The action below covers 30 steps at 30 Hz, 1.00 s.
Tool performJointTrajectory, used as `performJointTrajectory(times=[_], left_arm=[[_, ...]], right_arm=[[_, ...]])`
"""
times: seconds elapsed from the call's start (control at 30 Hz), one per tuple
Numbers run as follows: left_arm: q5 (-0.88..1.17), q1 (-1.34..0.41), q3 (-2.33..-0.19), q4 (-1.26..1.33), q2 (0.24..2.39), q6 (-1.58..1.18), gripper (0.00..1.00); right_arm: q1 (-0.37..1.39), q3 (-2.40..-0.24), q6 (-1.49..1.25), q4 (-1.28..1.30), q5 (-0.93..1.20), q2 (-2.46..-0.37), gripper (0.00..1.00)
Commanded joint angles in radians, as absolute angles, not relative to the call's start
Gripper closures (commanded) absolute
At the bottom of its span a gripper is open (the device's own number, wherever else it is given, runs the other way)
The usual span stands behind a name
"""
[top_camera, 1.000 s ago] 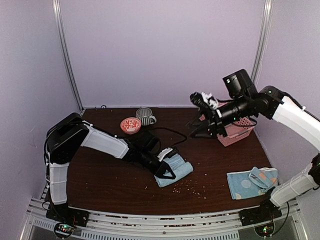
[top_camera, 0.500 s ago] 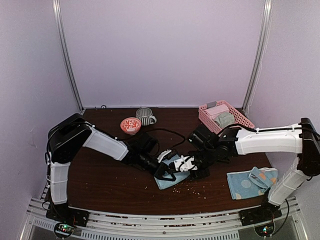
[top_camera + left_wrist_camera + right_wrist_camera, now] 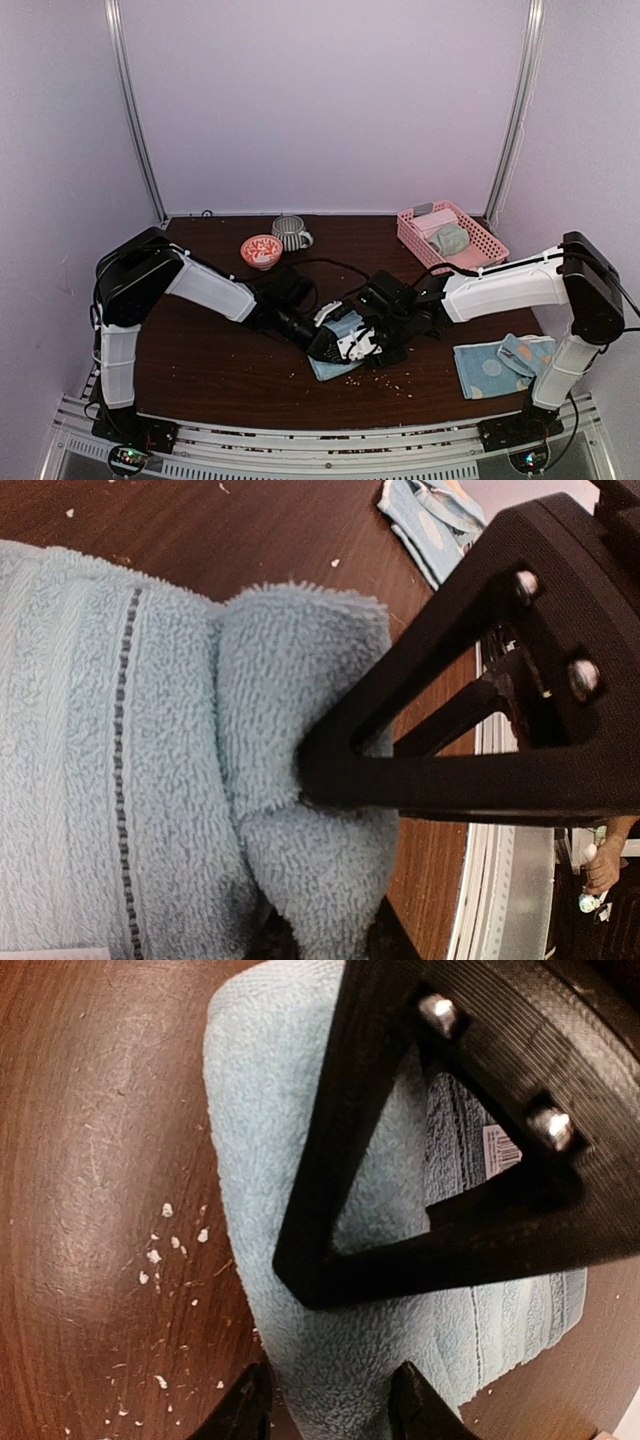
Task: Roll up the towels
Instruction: Roll the towel at the center of the board.
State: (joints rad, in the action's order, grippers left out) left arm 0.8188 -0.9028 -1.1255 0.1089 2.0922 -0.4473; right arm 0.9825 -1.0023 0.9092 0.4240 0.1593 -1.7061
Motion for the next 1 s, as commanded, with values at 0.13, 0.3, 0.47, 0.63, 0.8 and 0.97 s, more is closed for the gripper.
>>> performJointTrajectory(times=[0.13, 0.3, 0.47, 0.63, 0.8, 0.97], left_arm=[[0.748, -0.899, -1.088, -0.055, 2.065, -0.375, 0.72], [0.621, -0.888, -1.046, -0.137, 1.912, -0.295, 0.58], [0.495, -0.885, -0.967, -0.156, 1.747, -0.276, 0.50], [0.331, -0.888, -0.879, -0.125, 1.541, -0.274, 0.49], [0.182, -0.958, -0.771, -0.015, 1.286, -0.203, 0.48], [0.076, -1.118, -0.772, -0.043, 1.251, -0.090, 0.48]], right_arm=[[0.988, -1.016, 0.921, 0.477, 0.155, -1.790, 0.83], [0.989, -1.092, 0.895, 0.682, 0.213, -1.794, 0.90], [0.988, -1.187, 0.872, 0.899, 0.337, -1.809, 0.91], [0.967, -1.313, 0.881, 1.058, 0.444, -1.921, 0.91], [0.910, -1.494, 0.881, 1.220, 0.512, -2.093, 0.91], [0.846, -1.716, 0.872, 1.355, 0.558, -2.291, 0.91]])
